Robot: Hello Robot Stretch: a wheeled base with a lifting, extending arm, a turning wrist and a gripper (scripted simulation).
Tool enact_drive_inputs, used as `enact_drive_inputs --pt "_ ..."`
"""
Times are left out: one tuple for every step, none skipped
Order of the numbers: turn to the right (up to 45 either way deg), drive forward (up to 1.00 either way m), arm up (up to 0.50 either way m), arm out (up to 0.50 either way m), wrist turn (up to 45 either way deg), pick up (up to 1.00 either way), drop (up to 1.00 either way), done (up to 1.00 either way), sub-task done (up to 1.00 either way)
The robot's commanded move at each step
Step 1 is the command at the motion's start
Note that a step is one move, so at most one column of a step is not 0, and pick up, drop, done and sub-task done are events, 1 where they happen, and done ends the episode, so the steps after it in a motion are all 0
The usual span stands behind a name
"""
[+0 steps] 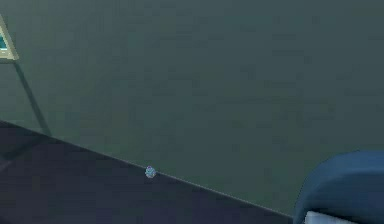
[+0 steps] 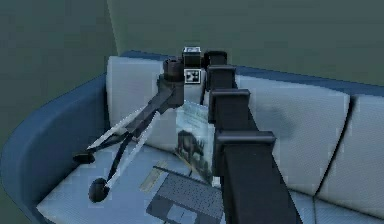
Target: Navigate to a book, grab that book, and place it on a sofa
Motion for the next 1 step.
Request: enact_drive_inputs --pt "0.0 0.0 0.0 0.0 45.0 0.0 0.0 0.0 0.0"
